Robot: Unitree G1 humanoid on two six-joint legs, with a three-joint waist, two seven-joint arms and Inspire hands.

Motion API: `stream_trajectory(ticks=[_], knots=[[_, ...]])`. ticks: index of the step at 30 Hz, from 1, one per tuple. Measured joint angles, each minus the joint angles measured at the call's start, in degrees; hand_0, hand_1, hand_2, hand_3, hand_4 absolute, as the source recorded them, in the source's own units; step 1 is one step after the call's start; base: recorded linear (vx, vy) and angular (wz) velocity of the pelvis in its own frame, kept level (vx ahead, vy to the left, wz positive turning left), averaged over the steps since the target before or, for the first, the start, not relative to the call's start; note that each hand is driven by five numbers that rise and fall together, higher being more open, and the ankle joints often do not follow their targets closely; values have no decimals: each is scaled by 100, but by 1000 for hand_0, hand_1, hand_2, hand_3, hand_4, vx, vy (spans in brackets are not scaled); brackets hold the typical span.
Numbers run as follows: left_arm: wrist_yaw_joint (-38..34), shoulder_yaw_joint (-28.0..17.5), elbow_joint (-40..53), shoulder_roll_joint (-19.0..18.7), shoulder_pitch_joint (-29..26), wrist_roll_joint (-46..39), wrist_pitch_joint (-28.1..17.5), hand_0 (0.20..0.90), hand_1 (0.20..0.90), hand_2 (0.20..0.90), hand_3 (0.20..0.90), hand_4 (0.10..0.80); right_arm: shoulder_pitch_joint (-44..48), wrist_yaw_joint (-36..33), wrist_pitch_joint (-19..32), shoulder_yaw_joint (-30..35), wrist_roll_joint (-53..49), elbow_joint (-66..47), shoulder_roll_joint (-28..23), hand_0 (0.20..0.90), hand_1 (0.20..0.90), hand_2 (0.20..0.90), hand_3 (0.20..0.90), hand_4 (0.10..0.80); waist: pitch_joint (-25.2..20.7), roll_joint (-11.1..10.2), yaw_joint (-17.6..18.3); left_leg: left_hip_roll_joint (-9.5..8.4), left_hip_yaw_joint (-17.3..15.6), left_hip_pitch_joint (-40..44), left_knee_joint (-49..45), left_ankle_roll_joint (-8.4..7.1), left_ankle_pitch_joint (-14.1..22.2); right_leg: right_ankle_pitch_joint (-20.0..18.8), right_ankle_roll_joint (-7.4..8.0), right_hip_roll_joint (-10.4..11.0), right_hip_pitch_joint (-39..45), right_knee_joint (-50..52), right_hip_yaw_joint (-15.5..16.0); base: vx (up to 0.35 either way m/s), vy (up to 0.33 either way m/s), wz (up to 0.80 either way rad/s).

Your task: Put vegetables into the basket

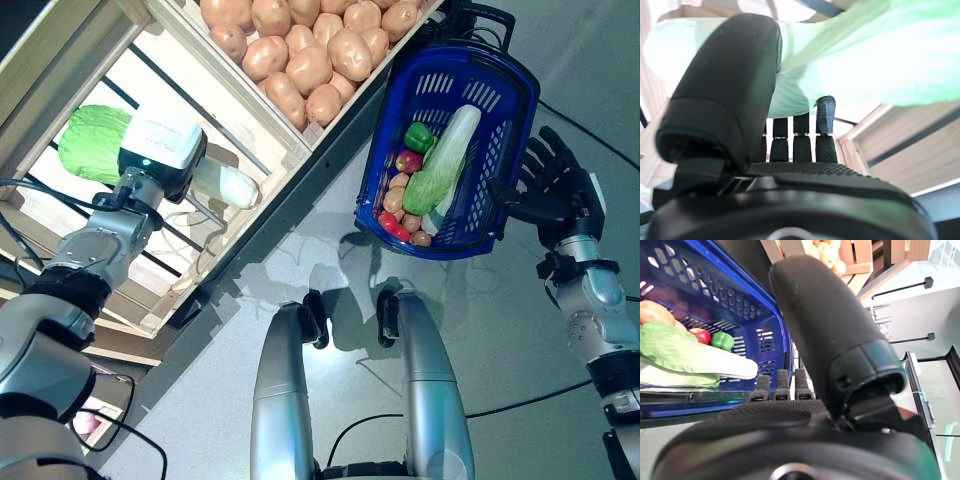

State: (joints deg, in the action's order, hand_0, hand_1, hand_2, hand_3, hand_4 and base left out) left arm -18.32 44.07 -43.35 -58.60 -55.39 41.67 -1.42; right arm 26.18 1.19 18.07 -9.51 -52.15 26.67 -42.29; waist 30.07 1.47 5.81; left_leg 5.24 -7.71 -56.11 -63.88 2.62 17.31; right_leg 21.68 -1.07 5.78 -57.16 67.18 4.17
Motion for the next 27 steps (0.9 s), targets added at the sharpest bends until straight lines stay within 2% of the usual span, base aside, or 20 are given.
stream_trajectory(ticks=[7,20,27], knots=[[726,-17,42,-19,10,-445,59,900,900,900,900,800,-56,0,-5,-9,-1,-6,55,900,900,900,900,800,0,0,105,-41,34,205,86,0,3,57,-11,50,236,-63,52,13,-4,3],[693,-204,-49,-20,164,-788,84,900,900,900,900,800,-85,2,-8,-10,-1,1,55,900,900,900,900,800,-1,1,101,-43,86,225,174,-66,-34,91,-74,58,237,-69,118,0,-1,0],[703,-246,-132,-20,179,-828,-100,900,900,900,900,800,-202,10,-8,-10,0,0,55,900,900,900,900,800,-1,2,94,-43,89,262,204,-89,-47,98,-87,58,264,-72,123,0,0,0]])
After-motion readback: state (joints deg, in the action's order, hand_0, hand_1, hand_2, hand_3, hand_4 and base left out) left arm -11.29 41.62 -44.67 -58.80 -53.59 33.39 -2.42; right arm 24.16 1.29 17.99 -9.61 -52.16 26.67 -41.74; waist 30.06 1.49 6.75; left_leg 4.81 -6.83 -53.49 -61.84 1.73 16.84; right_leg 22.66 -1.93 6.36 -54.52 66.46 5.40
